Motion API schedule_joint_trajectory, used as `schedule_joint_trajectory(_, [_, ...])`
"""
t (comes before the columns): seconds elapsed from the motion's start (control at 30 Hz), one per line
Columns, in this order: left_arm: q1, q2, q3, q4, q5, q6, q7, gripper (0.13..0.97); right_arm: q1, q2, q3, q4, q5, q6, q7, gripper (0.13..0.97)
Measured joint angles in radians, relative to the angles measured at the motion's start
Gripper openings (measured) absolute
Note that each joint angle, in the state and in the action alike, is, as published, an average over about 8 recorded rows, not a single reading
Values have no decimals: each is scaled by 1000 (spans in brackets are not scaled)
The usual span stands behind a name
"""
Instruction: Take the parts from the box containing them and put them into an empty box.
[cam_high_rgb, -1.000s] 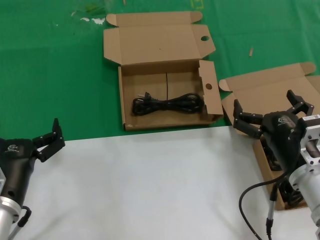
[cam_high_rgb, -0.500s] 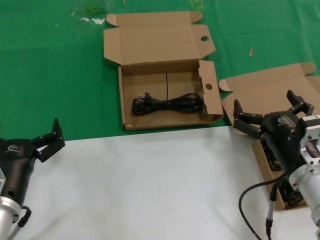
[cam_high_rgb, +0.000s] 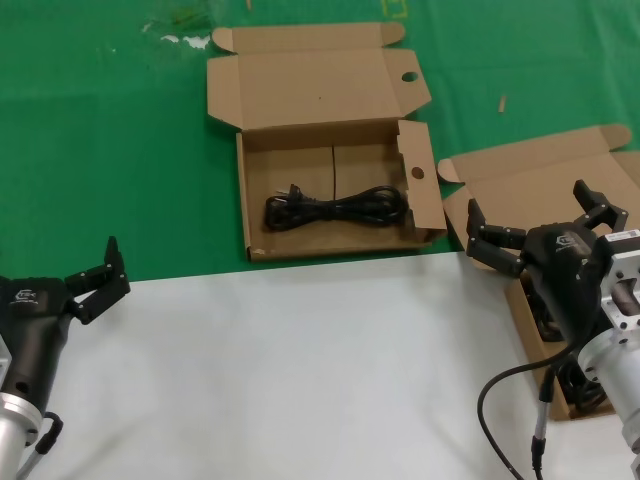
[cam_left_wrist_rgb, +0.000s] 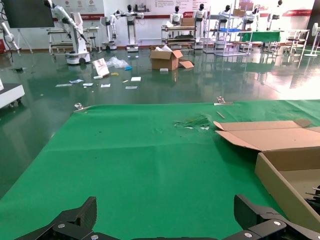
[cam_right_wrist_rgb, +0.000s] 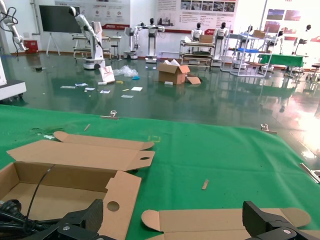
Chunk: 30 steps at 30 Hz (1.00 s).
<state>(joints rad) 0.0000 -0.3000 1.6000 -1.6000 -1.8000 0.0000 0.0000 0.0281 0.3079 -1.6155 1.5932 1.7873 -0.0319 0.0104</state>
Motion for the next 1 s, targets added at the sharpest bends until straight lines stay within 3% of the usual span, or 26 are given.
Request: schedule_joint_trajectory(1.0, [0,0,0,0,0,0,0,966,0,0,0,0,0,0,0,966])
